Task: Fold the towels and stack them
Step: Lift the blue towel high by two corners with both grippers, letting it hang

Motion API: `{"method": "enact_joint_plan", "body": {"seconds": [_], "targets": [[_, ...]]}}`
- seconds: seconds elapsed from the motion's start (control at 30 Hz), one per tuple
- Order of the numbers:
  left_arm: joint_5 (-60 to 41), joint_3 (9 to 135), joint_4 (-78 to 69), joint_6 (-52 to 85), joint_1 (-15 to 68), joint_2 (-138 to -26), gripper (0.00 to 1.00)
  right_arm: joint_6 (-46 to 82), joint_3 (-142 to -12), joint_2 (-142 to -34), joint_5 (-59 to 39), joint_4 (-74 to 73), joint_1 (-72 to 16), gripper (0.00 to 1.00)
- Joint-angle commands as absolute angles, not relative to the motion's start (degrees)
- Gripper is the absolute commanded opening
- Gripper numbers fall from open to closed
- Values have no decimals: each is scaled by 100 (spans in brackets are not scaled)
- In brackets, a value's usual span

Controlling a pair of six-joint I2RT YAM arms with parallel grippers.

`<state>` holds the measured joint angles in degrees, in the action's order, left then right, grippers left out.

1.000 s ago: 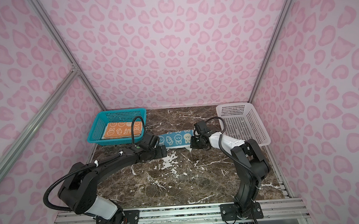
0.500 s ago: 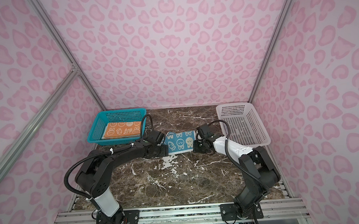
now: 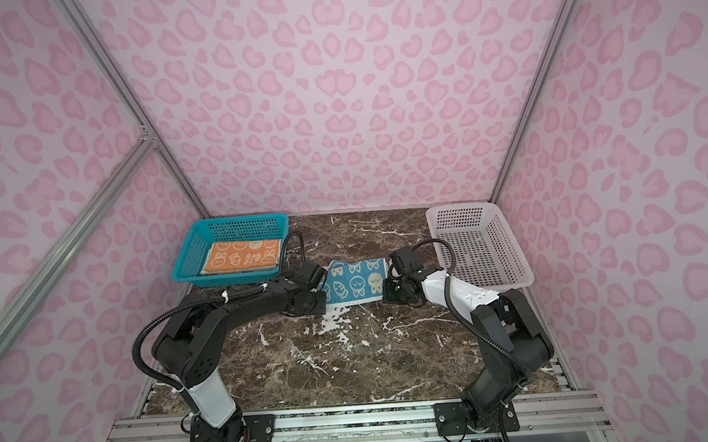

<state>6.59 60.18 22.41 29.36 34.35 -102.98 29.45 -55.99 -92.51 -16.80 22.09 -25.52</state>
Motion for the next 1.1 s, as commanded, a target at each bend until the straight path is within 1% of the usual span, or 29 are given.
{"method": "enact_joint_plan", "body": {"seconds": [0.0,0.1,0.23,0.33,0.43,0.57,0.7,0.8,0.93,1.07], "targets": [[553,6039,2347,2946,3454,-10435,54,2997,-5544,-9234,-1737,2118,-2562,0],[552,6102,2278,2988,3462,-10482,50,2981,-5520,-9188,-1749,2127,-2568,0],[516,6161,2232,3017,3472,-10499,38,2958,-5519,-9172,-1730,2175,-2559,0],[443,6153,2240,3019,3489,-10510,22,2947,-5521,-9175,-1731,2181,-2560,0],[400,6081,2244,3037,3522,-10448,3,2964,-5554,-9142,-1748,2180,-2564,0],[339,6046,2346,3035,3524,-10132,3,2977,-5754,-9007,-1806,2326,-2557,0],[473,6490,2766,2954,3467,-9576,3,2890,-6234,-8724,-1802,2728,-2558,0],[314,7050,3075,2969,3283,-9255,3,2823,-6689,-8484,-1788,3018,-2528,0],[45,8071,3617,2945,3023,-9125,3,2700,-7454,-8292,-1795,3452,-2471,0],[-254,8712,3774,3039,2883,-8672,3,2507,-8340,-8004,-1808,3955,-2482,0]]}}
